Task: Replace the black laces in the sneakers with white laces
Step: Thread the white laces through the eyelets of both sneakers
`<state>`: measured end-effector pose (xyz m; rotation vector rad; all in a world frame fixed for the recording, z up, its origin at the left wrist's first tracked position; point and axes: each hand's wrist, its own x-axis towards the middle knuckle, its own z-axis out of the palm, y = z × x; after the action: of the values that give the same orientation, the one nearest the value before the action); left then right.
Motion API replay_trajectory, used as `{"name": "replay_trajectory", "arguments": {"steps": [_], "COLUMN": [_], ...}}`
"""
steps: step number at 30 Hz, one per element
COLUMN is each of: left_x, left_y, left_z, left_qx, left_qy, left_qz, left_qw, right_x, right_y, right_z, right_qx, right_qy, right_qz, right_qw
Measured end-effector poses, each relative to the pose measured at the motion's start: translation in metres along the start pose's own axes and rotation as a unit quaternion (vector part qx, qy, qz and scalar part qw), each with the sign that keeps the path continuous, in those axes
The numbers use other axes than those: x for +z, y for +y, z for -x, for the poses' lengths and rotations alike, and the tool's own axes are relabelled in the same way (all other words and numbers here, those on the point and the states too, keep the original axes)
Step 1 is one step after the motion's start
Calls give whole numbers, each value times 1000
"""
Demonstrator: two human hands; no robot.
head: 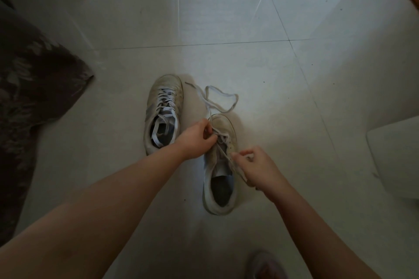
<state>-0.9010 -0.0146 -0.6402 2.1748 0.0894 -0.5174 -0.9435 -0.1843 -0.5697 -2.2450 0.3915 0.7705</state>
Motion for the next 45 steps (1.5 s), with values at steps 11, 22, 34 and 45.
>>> {"name": "replay_trajectory", "arguments": {"steps": [11,22,34,45], "left_x": [4,6,10,15], "left_y": [0,-1,3,25], "left_z": [4,1,0,-13], "left_qx": [37,52,-11,-122], "left_qy": [24,33,23,95], "left_qz": [-56,-71,-29,108], "left_qw": [997,996,999,982], "right_x": [-7,-14,-5,9], "right_y": [-14,-16,-21,-27], "right_z": [6,14,24,-2], "right_qx": [-66,-188,-214,-254], "right_qy": [-66,-245,-323,-66], "right_qz": [253,266,211,172], "right_qw": [963,913,897,950]}}
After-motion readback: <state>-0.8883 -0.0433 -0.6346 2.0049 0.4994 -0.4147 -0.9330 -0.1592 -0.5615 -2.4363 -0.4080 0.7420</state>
